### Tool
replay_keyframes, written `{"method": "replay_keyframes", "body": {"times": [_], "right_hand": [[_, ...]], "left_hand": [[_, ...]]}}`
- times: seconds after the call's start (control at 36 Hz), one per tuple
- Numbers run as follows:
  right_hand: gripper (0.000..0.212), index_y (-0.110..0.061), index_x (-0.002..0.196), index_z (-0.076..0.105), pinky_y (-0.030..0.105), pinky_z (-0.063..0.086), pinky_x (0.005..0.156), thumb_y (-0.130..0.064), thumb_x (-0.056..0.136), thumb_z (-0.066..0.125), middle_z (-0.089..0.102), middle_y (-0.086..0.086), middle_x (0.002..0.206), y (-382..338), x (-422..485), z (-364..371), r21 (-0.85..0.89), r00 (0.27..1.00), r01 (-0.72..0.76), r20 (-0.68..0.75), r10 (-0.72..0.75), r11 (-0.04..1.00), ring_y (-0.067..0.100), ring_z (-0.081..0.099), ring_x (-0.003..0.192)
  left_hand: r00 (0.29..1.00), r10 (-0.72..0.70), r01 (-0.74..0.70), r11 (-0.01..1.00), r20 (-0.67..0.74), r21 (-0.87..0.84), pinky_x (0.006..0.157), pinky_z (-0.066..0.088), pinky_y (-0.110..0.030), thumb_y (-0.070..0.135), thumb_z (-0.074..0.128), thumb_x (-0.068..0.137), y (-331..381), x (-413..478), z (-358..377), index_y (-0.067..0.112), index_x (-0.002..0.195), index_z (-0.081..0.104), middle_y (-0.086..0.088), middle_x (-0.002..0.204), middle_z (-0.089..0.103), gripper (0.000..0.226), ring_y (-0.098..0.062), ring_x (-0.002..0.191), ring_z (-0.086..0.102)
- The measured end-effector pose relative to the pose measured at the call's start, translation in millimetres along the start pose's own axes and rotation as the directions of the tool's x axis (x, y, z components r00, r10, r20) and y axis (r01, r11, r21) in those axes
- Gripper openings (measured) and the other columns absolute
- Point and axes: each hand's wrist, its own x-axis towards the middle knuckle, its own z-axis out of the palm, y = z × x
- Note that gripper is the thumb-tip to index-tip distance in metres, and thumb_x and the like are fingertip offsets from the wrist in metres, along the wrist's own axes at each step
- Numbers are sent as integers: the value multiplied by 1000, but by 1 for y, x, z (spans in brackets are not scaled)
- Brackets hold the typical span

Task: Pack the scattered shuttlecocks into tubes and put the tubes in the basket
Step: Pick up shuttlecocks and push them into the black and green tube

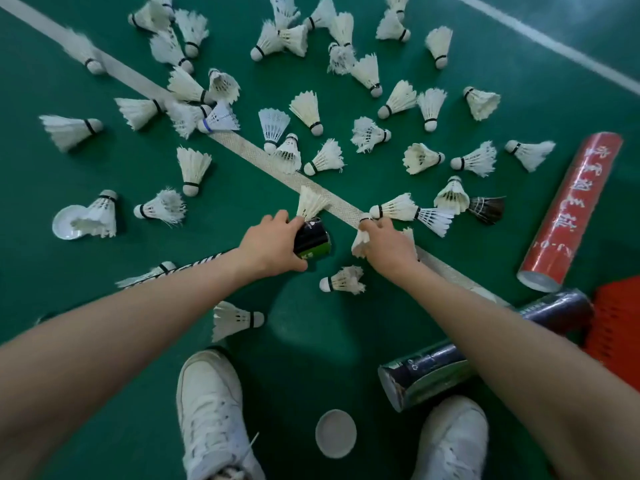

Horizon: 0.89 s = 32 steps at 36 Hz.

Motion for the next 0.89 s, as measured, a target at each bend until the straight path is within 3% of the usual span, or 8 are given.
{"method": "replay_keyframes", "body": {"times": [0.14,0.22,0.36,0.47,0.69,0.75,0.81,0.89], "right_hand": [[21,-8,104,54,36,43,69,-4,94,35,59,12,102,-2,-7,-27,17,989,60,-135,-58,998,29,54,82],[24,-8,112,50,34,41,61,-4,98,31,60,14,92,-4,-10,-51,205,990,15,-141,14,979,25,53,72],[17,-12,116,42,32,41,56,-16,101,37,51,4,92,-2,-30,-82,554,993,1,-96,62,833,15,46,66],[13,-17,108,56,36,50,84,-19,97,49,56,-1,102,5,-39,-83,733,962,92,-240,130,674,19,55,94],[19,-20,110,66,8,46,62,-15,95,56,59,-8,83,0,-48,-75,876,949,207,-288,127,436,-7,55,68],[21,-16,113,67,15,52,68,-13,94,57,63,-6,87,-5,-46,-74,900,961,186,-250,117,395,1,59,76],[25,-18,117,66,25,54,75,-15,95,56,64,-8,89,-10,-46,-71,879,964,192,-253,84,437,7,59,80],[29,-19,125,61,12,46,66,-22,99,47,66,-9,99,-24,-54,-69,798,971,214,-234,-36,564,1,57,77]], "left_hand": [[999,1,-4,997,-32,-72,84,49,-41,51,70,73,7,-4,-18,21,140,35,-7,117,45,81,-28,108,47],[998,3,-9,994,-58,-110,83,49,-40,51,71,73,10,-11,-35,21,141,35,-5,115,45,82,-26,107,47],[997,18,-25,994,-70,-104,85,49,-40,51,71,72,13,-25,-46,25,143,32,-2,114,45,85,-22,106,46],[990,40,-63,983,-132,-175,89,47,-37,49,72,73,16,-28,-44,28,145,30,2,120,43,86,-18,111,43],[971,-31,-91,868,-236,-489,88,37,-22,41,80,71,14,-38,-32,28,144,37,7,113,44,86,-11,103,45],[968,-40,-92,861,-246,-500,89,35,-20,39,82,70,11,-41,-29,28,144,38,7,114,45,86,-9,105,45],[966,-37,-100,857,-254,-505,89,32,-18,38,82,70,10,-45,-28,29,143,39,7,116,45,85,-8,105,44],[967,3,-131,865,-256,-484,91,34,-18,38,83,69,15,-49,-26,30,142,41,7,117,46,85,-9,107,44]]}}
